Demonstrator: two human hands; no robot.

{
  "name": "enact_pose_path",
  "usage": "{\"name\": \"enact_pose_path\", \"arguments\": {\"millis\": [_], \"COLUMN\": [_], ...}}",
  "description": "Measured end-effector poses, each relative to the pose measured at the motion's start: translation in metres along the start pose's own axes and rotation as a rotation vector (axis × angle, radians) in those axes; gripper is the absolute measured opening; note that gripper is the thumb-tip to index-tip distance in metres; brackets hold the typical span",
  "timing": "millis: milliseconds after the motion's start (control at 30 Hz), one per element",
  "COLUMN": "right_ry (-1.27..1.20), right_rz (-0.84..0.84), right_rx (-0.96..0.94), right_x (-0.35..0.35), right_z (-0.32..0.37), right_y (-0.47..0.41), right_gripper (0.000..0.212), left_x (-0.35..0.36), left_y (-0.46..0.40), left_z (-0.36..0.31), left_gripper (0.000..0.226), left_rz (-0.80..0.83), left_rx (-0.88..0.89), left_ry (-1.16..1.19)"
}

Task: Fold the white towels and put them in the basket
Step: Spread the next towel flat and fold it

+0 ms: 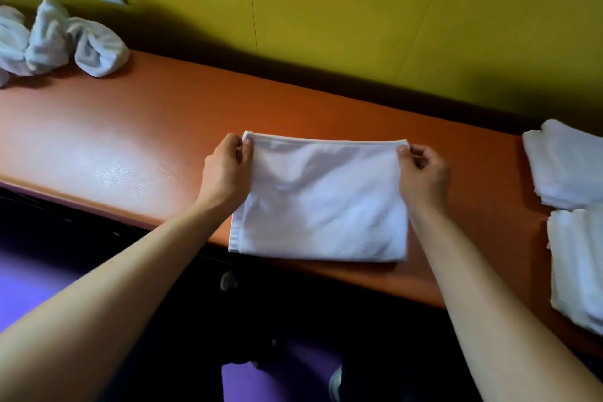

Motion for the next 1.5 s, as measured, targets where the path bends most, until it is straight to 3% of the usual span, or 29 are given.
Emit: {"name": "enact_pose_path", "arguments": {"millis": [233,333,400,467,567,667,767,933,1067,1200,1333,1433,1500], "right_ry": [0.127,0.185,0.228,0.334,0.465,0.643,0.684,0.698,0.833,0.940,0.969,0.983,0.967], "right_rz": [0.038,0.071,0.086,0.103,0.327,0.625,0.706,0.747,0.709,0.660,0.632,0.629,0.612], "right_rx": [0.040,0.026,-0.070,-0.285,-0.525,-0.442,-0.376,-0.275,-0.181,-0.144,-0.150,-0.149,-0.129], "right_x": [0.031,0.034,0.029,0.024,0.037,0.050,0.049,0.041,0.023,0.010,0.001,-0.009,-0.018], "right_z": [-0.030,-0.033,-0.024,0.000,0.021,-0.004,-0.015,-0.012,-0.007,0.005,0.020,0.025,0.027], "right_y": [-0.020,-0.013,-0.005,0.008,0.037,0.060,0.067,0.085,0.110,0.129,0.141,0.151,0.155], "right_gripper": [0.014,0.015,0.024,0.028,0.033,0.041,0.047,0.052,0.057,0.057,0.047,0.038,0.032], "left_x": [0.037,0.047,0.047,0.046,0.067,0.091,0.093,0.090,0.070,0.076,0.099,0.106,0.102], "left_y": [-0.038,-0.035,-0.020,0.006,0.050,0.072,0.071,0.070,0.080,0.158,0.242,0.255,0.252], "left_z": [-0.001,0.010,0.000,-0.012,-0.011,0.013,0.019,0.012,-0.018,-0.049,-0.035,-0.013,-0.009], "left_gripper": [0.039,0.032,0.036,0.040,0.048,0.062,0.065,0.057,0.043,0.038,0.060,0.084,0.079], "left_rz": [0.027,0.071,0.073,0.019,0.090,0.255,0.284,0.286,0.146,0.239,0.405,0.363,0.295], "left_rx": [-0.039,-0.072,0.129,0.379,0.549,0.474,0.449,0.491,0.493,0.747,0.905,0.888,0.878], "left_ry": [-0.114,-0.047,-0.052,-0.214,-0.468,-0.658,-0.673,-0.711,-0.670,-0.501,-0.600,-0.791,-0.811]}}
Point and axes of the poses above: each hand's wrist, its own y-axis away from the middle knuckle, its own x-axis out of the palm, z = x × y, the point moved 9 cm from there along -y, towards the middle knuckle, and after that the axes turned 13 degrees about -x, right-handed, at the moved point
